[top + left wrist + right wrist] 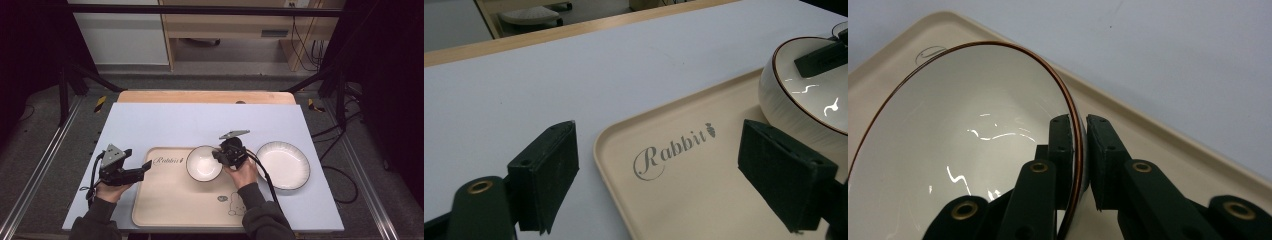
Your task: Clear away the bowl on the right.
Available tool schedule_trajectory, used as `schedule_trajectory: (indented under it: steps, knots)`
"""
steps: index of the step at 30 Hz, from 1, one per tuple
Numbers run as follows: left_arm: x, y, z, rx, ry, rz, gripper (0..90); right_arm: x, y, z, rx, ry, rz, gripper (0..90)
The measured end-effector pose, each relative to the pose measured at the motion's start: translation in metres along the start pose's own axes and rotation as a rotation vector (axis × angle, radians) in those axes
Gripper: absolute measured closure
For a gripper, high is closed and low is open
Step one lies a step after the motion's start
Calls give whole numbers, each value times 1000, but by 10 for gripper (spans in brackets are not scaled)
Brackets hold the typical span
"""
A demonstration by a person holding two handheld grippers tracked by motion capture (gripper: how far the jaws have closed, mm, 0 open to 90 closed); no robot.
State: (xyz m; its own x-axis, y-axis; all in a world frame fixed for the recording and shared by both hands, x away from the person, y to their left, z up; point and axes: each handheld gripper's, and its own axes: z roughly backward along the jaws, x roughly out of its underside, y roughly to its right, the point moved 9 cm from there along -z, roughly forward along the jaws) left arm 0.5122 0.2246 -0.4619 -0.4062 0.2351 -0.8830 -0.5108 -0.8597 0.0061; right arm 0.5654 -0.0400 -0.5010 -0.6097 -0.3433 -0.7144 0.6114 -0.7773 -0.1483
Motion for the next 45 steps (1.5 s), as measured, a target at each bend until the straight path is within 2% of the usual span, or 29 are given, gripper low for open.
schedule_trajectory:
  steps: [13,20,21,24,28,33,34,37,39,41,45]
  knots:
    - [1,1,-1,1,-4,-2,161,4,6,-6,12,-11,-27,821]
    - [1,1,-2,2,-5,-3,162,7,9,-9,17,-16,-21,819]
    - [1,1,-2,2,-5,-4,161,7,9,-9,19,-22,-34,818]
    - [1,1,-2,1,-5,-3,162,7,10,-10,12,-8,-37,816]
    - [1,1,-1,1,0,-2,162,7,11,-8,25,-5,-20,756]
    - [1,1,-1,2,0,-1,161,5,14,-3,32,21,-18,701]
    - [1,1,-1,1,0,0,162,4,14,1,45,33,-8,669]
    - [1,1,-1,3,0,-1,161,1,15,4,63,53,8,651]
    - [0,1,0,3,1,-1,161,-3,16,13,67,86,13,623]
    - [0,1,0,3,1,0,162,-3,16,15,66,90,12,609]
    - [0,0,0,1,2,2,162,-9,17,28,74,138,10,555]
